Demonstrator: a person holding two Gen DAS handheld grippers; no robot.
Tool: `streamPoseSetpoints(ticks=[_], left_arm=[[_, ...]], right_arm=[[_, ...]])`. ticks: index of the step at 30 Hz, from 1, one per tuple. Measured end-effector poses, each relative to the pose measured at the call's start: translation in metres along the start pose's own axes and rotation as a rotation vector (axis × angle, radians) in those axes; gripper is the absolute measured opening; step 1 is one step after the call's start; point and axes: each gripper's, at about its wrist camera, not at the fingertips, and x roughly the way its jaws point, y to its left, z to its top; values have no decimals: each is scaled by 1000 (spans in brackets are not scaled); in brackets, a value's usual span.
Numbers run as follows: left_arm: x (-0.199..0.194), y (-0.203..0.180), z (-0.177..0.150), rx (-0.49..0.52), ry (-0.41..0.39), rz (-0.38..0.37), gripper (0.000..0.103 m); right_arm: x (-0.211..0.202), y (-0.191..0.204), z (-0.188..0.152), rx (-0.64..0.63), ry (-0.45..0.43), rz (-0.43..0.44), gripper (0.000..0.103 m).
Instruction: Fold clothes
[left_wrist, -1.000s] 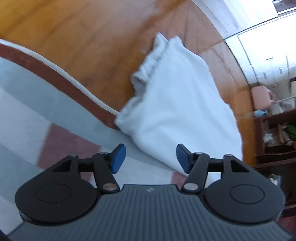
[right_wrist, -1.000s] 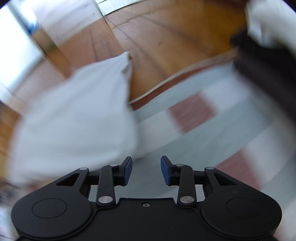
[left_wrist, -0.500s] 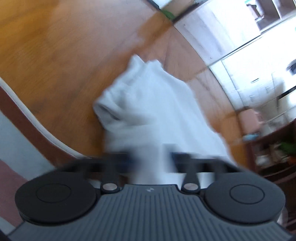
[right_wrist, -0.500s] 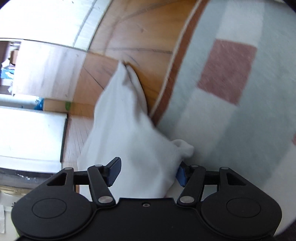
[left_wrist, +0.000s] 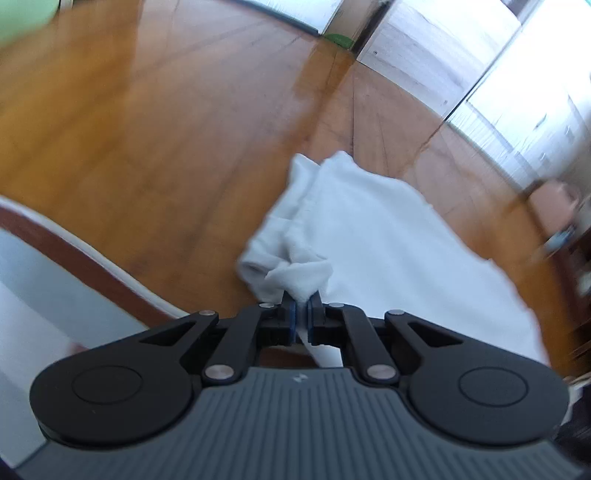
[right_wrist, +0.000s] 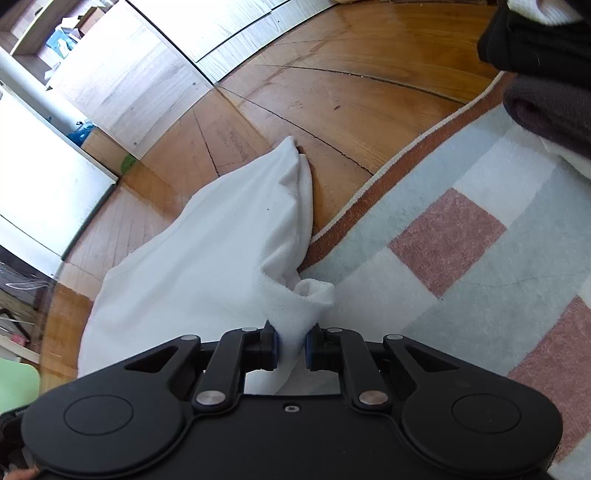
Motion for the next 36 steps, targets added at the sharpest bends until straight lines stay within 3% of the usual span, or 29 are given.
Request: streamPoseSetpoints(ticks=[1, 3, 6, 10, 13, 20, 23, 24, 25, 26, 30, 33, 36], left_arm=[[-12, 1, 1, 11, -22, -3, 5], [-37, 14, 2, -75, -61, -77, 5], [-34, 36, -7, -149, 37, -73, 5], [-3, 33, -32, -38, 239, 65, 6], [-15, 19, -28, 60, 230, 97, 6], [-17, 22, -30, 113, 247, 121, 8], [-13, 28, -28, 91, 246, 134, 21], [-17, 31, -26, 85, 234, 149, 29], [-24, 31, -25, 88, 209, 162, 30], [-31, 29, -21, 109, 169, 157, 30], [-63, 5, -18, 252, 14, 13, 37], [-74, -14, -22, 264, -23, -100, 43], [-61, -36, -35, 314, 46, -166, 48]], right_arm=[[-8, 5, 2, -10, -8, 23, 14], [-30, 14, 7, -49, -31, 88, 14], [-53, 0, 10, -5, -38, 152, 14], [-23, -13, -13, -49, 58, 9, 13], [-23, -18, -19, -66, 72, -9, 13], [-17, -17, -21, -115, 84, -8, 14], [-16, -20, -27, -108, 96, -14, 14], [-16, -20, -28, -104, 96, -14, 14], [-16, -20, -28, -109, 96, -14, 14], [-17, -19, -28, -116, 95, -15, 14], [-17, -15, -28, -129, 93, -23, 14], [-18, -12, -28, -141, 92, -26, 14], [-20, -13, -28, -145, 93, -22, 14]])
